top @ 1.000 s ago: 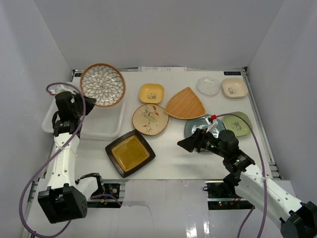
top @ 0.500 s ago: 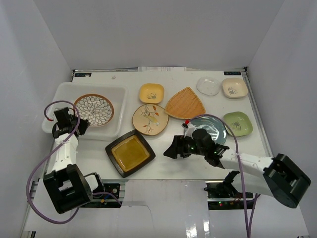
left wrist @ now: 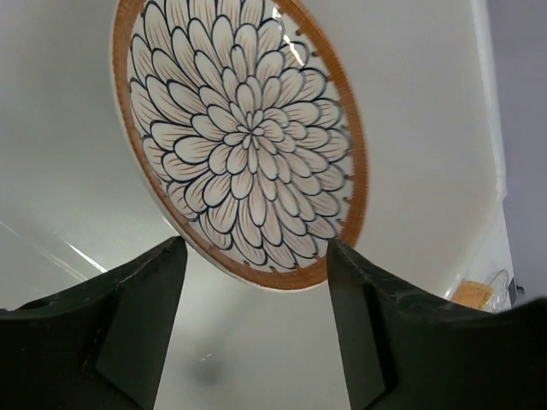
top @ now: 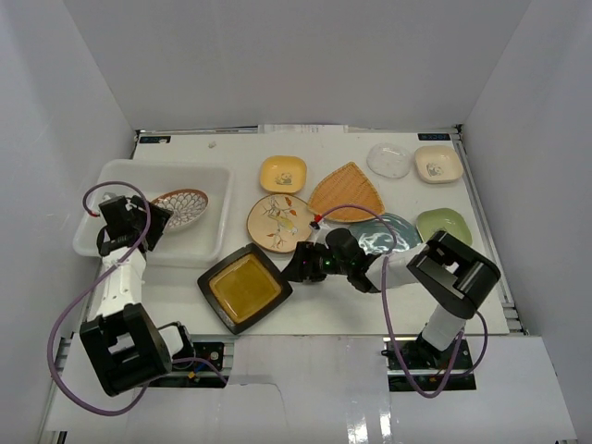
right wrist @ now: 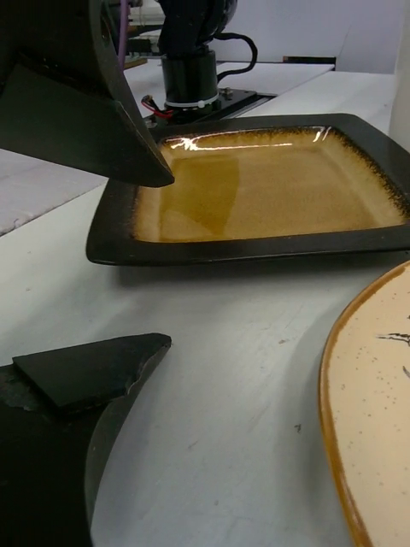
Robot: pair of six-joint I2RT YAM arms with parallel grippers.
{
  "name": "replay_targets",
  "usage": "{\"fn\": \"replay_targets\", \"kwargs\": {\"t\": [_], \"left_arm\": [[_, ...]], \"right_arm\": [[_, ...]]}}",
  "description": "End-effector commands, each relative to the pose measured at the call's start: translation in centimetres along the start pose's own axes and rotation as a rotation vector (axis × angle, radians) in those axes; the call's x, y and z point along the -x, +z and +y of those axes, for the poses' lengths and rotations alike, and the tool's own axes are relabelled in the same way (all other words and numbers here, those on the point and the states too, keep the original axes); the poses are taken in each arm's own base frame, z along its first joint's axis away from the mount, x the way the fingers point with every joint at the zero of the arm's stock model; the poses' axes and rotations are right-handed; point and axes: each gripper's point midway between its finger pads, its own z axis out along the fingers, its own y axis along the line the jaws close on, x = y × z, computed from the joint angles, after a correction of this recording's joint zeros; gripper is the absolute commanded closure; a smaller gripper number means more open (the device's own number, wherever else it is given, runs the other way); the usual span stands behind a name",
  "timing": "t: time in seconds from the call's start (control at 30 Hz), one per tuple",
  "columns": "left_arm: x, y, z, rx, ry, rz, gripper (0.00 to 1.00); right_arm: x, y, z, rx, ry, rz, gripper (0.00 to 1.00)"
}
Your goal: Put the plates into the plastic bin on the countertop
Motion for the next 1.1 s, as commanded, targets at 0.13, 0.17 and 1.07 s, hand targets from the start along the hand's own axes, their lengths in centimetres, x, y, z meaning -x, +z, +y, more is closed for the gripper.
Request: {"fn": "replay_targets", "kwargs": {"t": [0.13,0.17,1.07], "left_arm": [[2.4,-5.1,-7.4,-0.312,0.114,-0.073,0.1],[3.0,-6.2,-8.8,-0.363,0.134,-0.086,0.08],[-12.5,-20.6,-13.3,-0.878,0.445,0.417,0.09]], "right_arm": [[-0.2,2.1,2.9,0.16,0.06,-0.005,0.37],[-0.4,2.2,3.0,0.167,0.065,-0.004,0.38],[4.9,-13.9,9.4,0.338,0.002,-0.363,0.92]]}}
